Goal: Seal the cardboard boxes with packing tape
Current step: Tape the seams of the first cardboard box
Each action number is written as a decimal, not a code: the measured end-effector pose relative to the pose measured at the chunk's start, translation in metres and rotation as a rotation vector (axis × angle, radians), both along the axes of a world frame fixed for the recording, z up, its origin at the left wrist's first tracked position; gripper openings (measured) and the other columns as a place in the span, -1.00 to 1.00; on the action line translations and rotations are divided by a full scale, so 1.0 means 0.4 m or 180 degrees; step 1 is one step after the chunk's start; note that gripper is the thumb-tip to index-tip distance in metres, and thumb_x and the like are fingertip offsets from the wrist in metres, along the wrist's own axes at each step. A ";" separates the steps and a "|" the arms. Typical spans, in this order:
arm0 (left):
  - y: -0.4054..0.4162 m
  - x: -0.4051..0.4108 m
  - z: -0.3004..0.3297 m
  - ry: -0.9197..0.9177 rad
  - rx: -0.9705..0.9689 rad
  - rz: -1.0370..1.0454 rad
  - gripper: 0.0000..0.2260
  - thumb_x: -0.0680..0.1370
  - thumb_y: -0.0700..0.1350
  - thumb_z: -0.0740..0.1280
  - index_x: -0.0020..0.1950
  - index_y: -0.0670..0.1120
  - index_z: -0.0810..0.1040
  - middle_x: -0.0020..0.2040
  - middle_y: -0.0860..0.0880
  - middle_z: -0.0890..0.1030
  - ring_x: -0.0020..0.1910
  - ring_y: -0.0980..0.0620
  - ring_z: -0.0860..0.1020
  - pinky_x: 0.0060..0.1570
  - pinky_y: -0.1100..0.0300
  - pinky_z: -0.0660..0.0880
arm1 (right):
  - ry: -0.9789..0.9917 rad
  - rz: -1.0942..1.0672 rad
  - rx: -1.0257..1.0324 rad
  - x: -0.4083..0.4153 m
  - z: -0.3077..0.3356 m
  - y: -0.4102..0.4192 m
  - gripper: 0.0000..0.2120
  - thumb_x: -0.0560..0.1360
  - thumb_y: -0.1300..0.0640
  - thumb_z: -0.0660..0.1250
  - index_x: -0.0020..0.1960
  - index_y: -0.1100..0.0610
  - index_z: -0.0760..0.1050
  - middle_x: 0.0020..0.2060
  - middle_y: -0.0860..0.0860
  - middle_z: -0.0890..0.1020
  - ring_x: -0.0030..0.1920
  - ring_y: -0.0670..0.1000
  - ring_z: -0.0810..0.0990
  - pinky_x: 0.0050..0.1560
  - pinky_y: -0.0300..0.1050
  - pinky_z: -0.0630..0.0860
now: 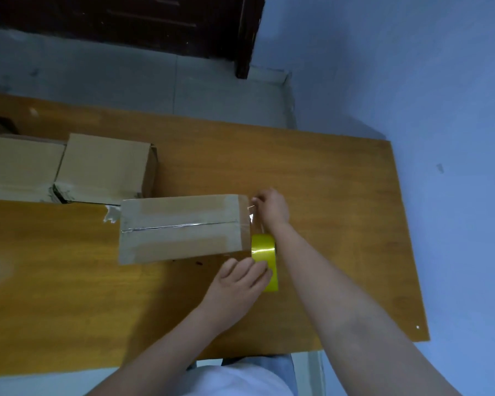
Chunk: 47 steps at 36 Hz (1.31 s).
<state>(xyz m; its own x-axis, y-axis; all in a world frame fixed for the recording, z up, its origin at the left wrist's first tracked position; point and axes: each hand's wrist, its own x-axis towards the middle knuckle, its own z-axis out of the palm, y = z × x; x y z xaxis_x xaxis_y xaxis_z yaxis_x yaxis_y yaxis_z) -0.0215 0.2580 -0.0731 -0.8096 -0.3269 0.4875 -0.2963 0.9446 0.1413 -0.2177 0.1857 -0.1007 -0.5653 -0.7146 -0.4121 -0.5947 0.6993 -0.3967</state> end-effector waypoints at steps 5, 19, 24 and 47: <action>0.014 -0.030 0.014 -0.0165 0.0382 -0.0311 -0.80 0.49 -0.21 0.38 0.10 -0.09 0.56 0.07 -0.02 0.59 0.10 -0.03 0.50 0.07 0.13 0.40 | -0.0034 0.0080 -0.0166 -0.015 0.001 0.012 -0.81 0.53 0.08 0.32 0.07 0.12 0.63 0.08 0.12 0.54 0.12 0.15 0.52 -0.16 -0.14 0.29; 0.046 -0.112 0.033 -0.0888 0.0572 -0.0618 -0.63 0.52 -0.16 0.12 0.28 -0.07 0.53 0.27 -0.01 0.52 0.35 -0.03 0.38 0.34 0.02 0.25 | 0.0439 0.1336 0.0308 -0.093 -0.004 0.016 -0.29 0.45 0.03 0.40 0.51 -0.07 0.16 0.21 0.09 0.44 0.24 0.13 0.38 0.14 -0.02 0.38; 0.045 -0.121 0.039 -0.1110 0.0649 -0.0627 -0.59 0.46 -0.09 0.27 0.31 -0.05 0.50 0.31 0.00 0.48 0.38 -0.03 0.35 0.35 0.02 0.27 | 0.0591 0.1391 0.0511 -0.112 -0.003 0.003 -0.24 0.44 -0.07 0.39 0.52 -0.03 0.10 0.25 0.12 0.41 0.28 0.14 0.35 0.14 0.02 0.36; -0.193 0.035 0.171 0.0538 0.1252 0.0875 -0.76 0.52 -0.16 0.21 0.09 -0.22 0.57 0.13 -0.15 0.57 0.18 -0.13 0.45 0.13 -0.04 0.43 | -0.0341 0.0524 -0.1426 0.141 0.273 0.109 -0.76 0.52 0.26 0.29 0.17 0.16 0.55 -0.08 -0.02 0.46 -0.03 -0.04 0.48 0.06 -0.23 0.40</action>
